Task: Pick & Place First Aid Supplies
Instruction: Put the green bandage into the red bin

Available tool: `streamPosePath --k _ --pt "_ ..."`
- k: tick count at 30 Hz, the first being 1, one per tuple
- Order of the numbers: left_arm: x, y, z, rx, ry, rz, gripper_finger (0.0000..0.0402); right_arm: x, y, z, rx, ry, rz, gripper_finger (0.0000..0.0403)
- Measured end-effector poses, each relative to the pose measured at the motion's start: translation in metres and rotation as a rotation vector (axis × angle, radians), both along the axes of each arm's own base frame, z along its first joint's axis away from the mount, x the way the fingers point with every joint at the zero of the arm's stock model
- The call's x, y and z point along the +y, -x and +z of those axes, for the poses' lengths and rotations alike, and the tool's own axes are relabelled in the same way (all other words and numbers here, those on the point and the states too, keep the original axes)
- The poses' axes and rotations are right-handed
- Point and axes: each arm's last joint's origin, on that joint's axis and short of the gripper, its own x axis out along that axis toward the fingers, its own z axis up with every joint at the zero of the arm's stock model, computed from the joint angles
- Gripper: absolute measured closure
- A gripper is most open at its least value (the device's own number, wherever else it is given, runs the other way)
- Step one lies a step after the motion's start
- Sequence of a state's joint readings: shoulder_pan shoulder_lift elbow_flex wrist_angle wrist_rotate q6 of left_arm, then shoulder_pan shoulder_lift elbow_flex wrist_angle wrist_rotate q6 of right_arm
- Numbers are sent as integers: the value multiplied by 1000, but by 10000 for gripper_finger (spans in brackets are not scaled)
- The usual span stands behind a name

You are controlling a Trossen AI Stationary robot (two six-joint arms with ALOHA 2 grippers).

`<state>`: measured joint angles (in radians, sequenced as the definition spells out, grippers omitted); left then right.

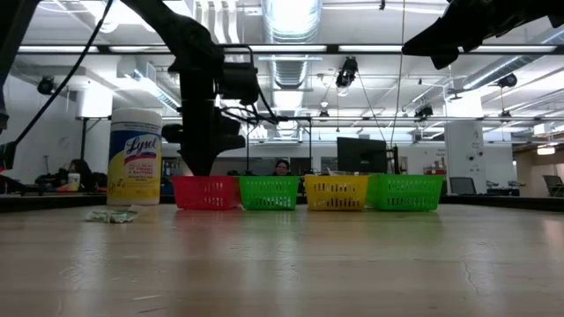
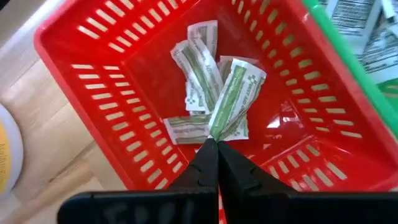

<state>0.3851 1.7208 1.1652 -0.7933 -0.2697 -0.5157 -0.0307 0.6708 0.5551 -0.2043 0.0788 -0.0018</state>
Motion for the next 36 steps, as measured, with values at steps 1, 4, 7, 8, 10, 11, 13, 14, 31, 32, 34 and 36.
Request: streamPosePath --k 1,4,7,8,10,11,13,14,31,32,34,36 --pt "1 0 -1 1 1 4 401 0 0 0 1 1 0 351" --pt "2 0 -1 3 2 8 402 0 0 0 0 0 0 351" --pt "3 1 -1 2 2 12 401 0 0 0 1 0 0 351" --pt "4 1 -1 1 1 13 402 0 0 0 0 0 0 351" --pt "4 2 -1 -1 6 15 402 0 0 0 0 1 0 351" --pt "5 2 -1 -2 10 15 402 0 0 0 0 1 0 351" --pt "5 2 -1 -4 16 15 401 0 0 0 0 0 0 351" --pt "5 2 -1 -4 16 15 401 0 0 0 0 0 0 351" --pt "5 2 -2 -9 17 21 320 0 0 0 0 0 0 351" --pt "5 2 -2 -9 17 21 307 0 0 0 0 0 0 351" --pt "5 3 -1 -12 16 21 283 0 0 0 0 1 0 351" --pt "5 3 1 -17 15 21 264 0 0 0 0 0 0 351"
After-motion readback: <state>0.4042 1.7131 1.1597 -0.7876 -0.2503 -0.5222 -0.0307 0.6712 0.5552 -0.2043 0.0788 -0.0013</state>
